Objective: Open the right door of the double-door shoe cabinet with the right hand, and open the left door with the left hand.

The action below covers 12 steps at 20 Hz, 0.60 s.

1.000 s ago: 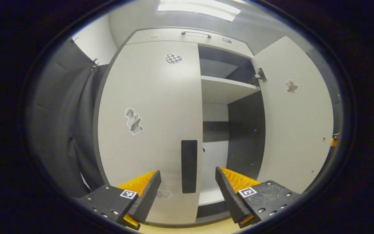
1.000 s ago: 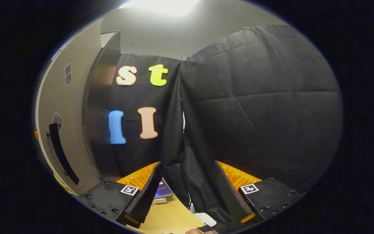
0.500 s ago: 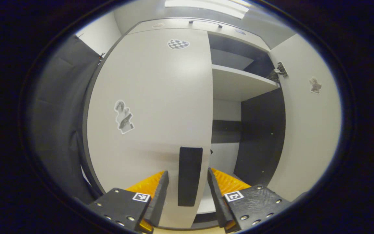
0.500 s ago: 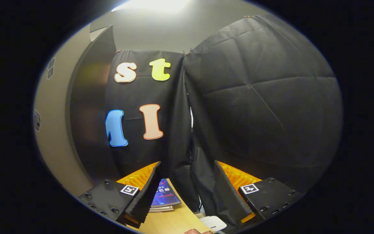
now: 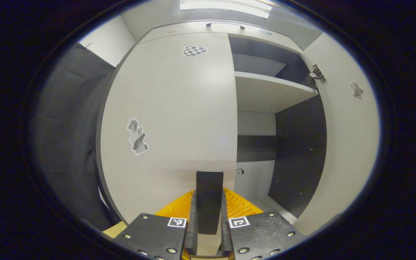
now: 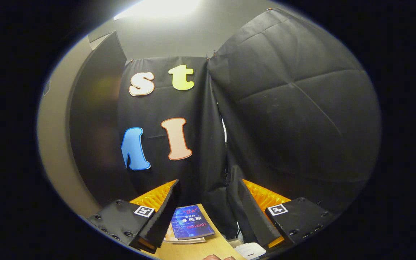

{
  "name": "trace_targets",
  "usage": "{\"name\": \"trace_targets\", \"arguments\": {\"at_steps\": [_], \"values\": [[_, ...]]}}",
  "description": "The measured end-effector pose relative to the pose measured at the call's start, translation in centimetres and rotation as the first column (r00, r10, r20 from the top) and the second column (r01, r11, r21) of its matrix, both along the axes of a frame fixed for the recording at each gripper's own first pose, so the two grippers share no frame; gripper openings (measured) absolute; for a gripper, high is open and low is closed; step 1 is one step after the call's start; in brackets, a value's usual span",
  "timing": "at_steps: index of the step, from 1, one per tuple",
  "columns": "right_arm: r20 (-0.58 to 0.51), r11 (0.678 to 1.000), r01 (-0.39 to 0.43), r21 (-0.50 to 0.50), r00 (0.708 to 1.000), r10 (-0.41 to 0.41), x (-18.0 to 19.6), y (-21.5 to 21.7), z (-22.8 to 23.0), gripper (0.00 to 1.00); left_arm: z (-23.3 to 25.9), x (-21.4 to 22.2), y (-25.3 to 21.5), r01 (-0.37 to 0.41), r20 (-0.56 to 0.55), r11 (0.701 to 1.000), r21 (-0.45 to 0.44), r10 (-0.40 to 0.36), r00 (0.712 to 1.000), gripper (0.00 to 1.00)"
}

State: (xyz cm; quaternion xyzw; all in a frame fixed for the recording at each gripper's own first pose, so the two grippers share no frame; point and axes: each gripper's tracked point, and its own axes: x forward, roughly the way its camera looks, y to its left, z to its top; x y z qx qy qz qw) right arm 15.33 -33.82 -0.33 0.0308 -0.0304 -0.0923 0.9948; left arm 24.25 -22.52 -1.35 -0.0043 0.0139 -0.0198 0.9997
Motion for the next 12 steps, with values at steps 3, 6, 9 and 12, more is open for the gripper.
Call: {"name": "trace_targets", "arguments": {"at_steps": [3,6,9,12], "values": [[-0.005,1.000,0.001,-0.012,1.000,-0.001,0.7,0.1,-0.3,0.98,-0.1,0.0,0.1,-0.013,-0.004,1.000,0.007,0.013,1.000,0.22],[-0.011,1.000,0.002,0.002,1.000,-0.002,1.1,0.1,-0.6,0.98,-0.3,-0.4,0.3,0.009,-0.025,0.999,-0.035,-0.010,1.000,0.07],[-0.027,1.000,-0.004,0.014,1.000,0.005,0.8,0.7,-1.3,0.98,-0.3,-0.3,0.2,0.012,-0.021,1.000,-0.023,-0.013,1.000,0.07],[-0.037,1.000,0.006,0.000,0.999,-0.006,0.0,0.8,-1.7,0.98,-0.3,-0.3,0.1,0.020,-0.021,0.999,-0.039,-0.020,1.000,0.07]]}}
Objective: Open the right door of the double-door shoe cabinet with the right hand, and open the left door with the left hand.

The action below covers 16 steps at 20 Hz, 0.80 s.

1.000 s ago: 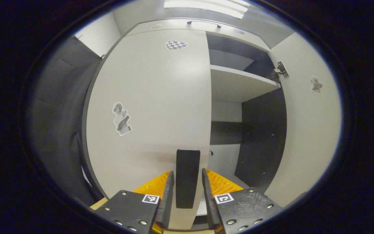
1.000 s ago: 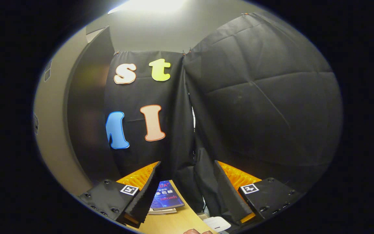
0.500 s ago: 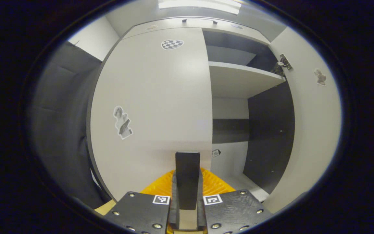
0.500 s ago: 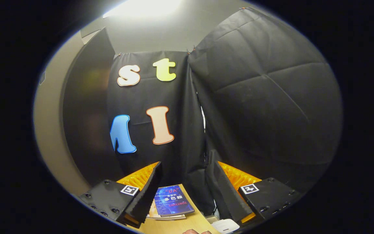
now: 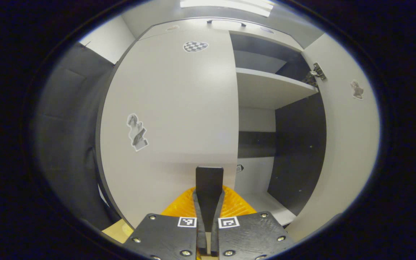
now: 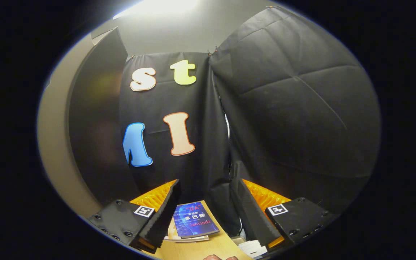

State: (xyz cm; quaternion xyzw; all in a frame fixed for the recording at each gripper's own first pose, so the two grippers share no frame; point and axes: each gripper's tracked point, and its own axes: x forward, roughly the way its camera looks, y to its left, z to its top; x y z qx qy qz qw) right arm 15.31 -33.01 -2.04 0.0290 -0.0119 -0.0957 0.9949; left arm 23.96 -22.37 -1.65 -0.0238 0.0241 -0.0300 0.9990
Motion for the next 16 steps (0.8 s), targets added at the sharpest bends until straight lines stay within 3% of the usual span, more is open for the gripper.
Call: {"name": "trace_targets", "arguments": {"at_steps": [4,10,16], "values": [[0.003,1.000,0.010,0.018,1.000,-0.010,-2.8,1.4,-0.1,0.98,-0.1,-0.9,0.1,0.029,-0.005,0.999,-0.017,-0.029,1.000,0.06],[0.001,0.996,0.063,0.066,0.998,-0.064,-9.4,4.5,0.0,0.98,0.9,-3.7,0.9,0.153,-0.003,0.987,-0.043,-0.153,0.988,0.07],[-0.014,0.992,0.128,-0.014,0.992,-0.128,-16.9,7.9,-0.2,0.98,-0.2,-8.1,2.9,0.230,0.006,0.972,-0.053,-0.230,0.973,0.07]]}}
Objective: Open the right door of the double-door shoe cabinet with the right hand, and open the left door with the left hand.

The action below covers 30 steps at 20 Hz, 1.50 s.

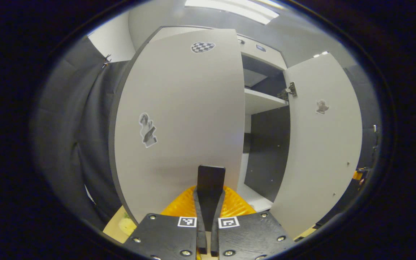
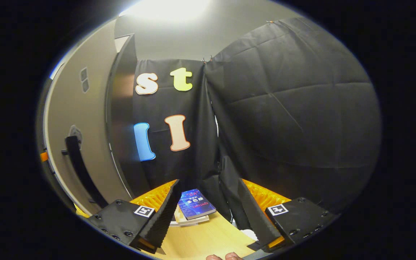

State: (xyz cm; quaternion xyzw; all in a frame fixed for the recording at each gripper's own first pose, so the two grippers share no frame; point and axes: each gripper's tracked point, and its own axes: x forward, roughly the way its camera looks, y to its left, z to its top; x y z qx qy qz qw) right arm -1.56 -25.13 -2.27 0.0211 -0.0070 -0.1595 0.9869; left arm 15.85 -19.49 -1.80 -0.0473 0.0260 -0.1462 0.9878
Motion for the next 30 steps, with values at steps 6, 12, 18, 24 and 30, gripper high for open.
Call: {"name": "trace_targets", "arguments": {"at_steps": [6,12,18,24,30], "values": [[-0.027,1.000,0.027,-0.003,0.999,-0.027,-6.5,3.0,-1.8,0.98,-0.1,-2.0,1.9,0.080,0.025,0.997,-0.012,-0.080,0.997,0.07],[-0.025,0.999,0.054,0.003,0.998,-0.054,-9.8,5.0,-2.5,0.98,0.6,-3.5,4.4,0.088,0.048,0.996,-0.028,-0.086,0.995,0.07],[-0.018,1.000,0.029,-0.001,0.999,-0.029,-10.0,7.7,-2.7,0.98,0.7,-4.4,7.1,0.092,0.049,0.995,-0.034,-0.090,0.995,0.06],[0.009,1.000,0.024,0.011,1.000,-0.024,-10.0,8.9,-2.5,0.98,0.1,-6.9,9.9,0.065,0.055,0.997,-0.043,-0.063,0.997,0.06],[0.028,0.999,0.031,0.043,0.999,-0.033,-10.0,9.1,-2.5,0.98,0.2,-7.2,12.0,0.052,0.055,0.998,-0.032,-0.050,0.997,0.06]]}}
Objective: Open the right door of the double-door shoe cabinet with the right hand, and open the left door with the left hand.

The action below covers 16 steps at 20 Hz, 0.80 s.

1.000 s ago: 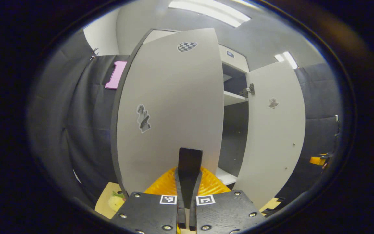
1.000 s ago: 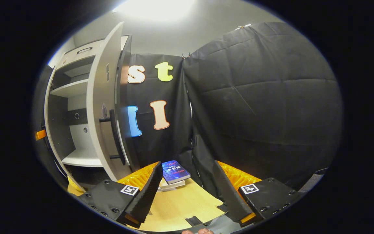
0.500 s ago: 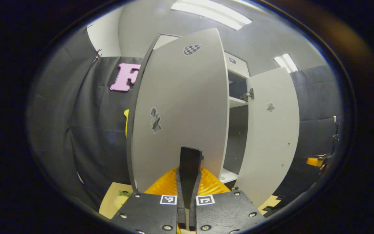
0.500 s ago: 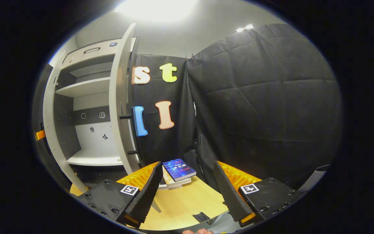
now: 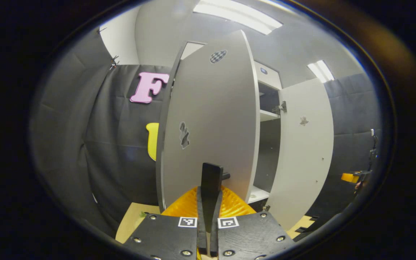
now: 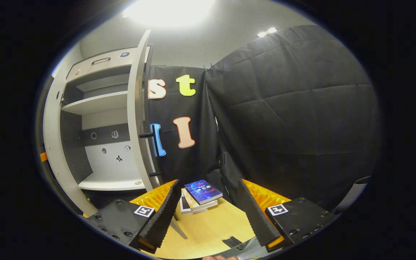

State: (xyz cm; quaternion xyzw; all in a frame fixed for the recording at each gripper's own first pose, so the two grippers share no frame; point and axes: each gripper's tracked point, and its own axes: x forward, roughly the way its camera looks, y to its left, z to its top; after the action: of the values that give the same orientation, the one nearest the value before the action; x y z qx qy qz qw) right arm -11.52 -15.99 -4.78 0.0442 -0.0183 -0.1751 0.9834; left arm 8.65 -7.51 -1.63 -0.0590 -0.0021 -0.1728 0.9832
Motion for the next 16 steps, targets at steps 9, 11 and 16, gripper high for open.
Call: {"name": "trace_targets", "arguments": {"at_steps": [9,11,16], "values": [[0.004,0.999,-0.001,-0.033,1.000,0.001,-0.5,2.2,-0.2,0.98,-0.4,-1.1,6.8,-0.103,0.008,0.995,0.014,0.103,0.995,0.05],[0.005,1.000,-0.013,-0.028,1.000,0.013,0.0,2.9,0.1,0.98,-0.9,-0.6,9.3,-0.119,-0.004,0.992,0.032,0.119,0.993,0.04],[-0.024,0.998,-0.015,-0.067,1.000,0.013,0.6,5.0,-0.2,0.98,-0.3,-0.7,11.4,-0.062,0.006,0.998,0.001,0.062,0.998,0.04]]}}
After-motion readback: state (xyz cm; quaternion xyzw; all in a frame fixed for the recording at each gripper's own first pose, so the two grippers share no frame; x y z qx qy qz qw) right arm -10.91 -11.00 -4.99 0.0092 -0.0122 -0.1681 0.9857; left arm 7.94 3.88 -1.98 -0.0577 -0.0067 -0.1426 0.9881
